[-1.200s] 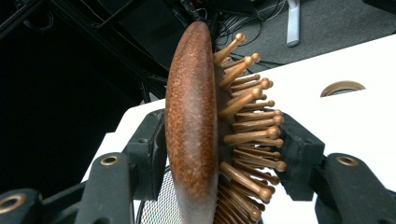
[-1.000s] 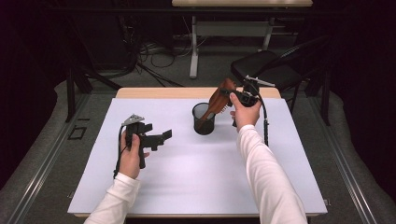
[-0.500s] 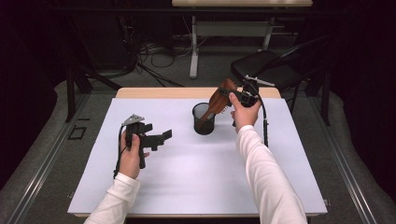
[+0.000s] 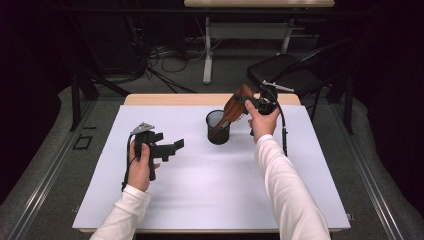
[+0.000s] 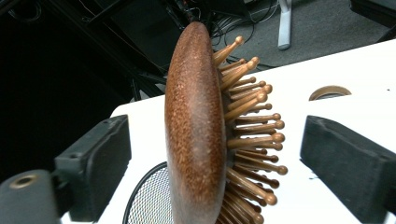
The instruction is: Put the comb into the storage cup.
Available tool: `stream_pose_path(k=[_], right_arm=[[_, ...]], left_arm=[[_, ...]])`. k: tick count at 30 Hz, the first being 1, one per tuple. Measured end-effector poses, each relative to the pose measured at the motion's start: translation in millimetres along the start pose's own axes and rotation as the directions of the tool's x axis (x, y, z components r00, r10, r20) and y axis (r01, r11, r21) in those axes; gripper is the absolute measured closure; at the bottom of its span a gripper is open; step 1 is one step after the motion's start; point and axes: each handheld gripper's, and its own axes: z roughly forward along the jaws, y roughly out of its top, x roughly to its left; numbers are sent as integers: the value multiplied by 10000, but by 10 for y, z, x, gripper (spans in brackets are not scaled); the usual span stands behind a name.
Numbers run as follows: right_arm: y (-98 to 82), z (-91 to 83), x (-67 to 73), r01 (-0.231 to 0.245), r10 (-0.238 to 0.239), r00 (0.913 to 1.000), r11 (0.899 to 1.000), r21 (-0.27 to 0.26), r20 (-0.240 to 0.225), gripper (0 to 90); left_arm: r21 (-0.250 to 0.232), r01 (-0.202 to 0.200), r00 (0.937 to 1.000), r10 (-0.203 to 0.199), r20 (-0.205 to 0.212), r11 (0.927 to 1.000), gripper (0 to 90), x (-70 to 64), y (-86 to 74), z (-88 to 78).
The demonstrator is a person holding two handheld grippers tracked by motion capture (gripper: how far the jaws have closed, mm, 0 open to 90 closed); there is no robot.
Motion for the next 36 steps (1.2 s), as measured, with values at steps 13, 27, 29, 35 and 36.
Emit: stream_pose_path(k=[13, 27, 29, 35, 36], right_arm=[[41, -42, -24, 591, -595, 9980, 9980, 206, 201, 0], [72, -149, -40, 1503, -1545, 9870, 9851, 839, 454, 0], [73, -155, -35, 1687, -1728, 9840, 9822, 831, 445, 0], [77, -201, -13, 1963, -1994, 9792, 9776, 753, 363, 0], [71, -214, -6, 2044, -2077, 9775, 9758, 776, 363, 0]], left_arm=[[75, 171, 9999, -171, -14, 9998, 3, 50, -2, 35], [148, 259, 9996, -260, 51, 9996, 3, 60, 7, 47], [192, 205, 9998, -205, 20, 9996, 3, 68, 9, 37], [242, 254, 9997, -255, 62, 9994, 3, 79, 21, 33], [241, 282, 9996, -284, 67, 9993, 3, 80, 25, 37]])
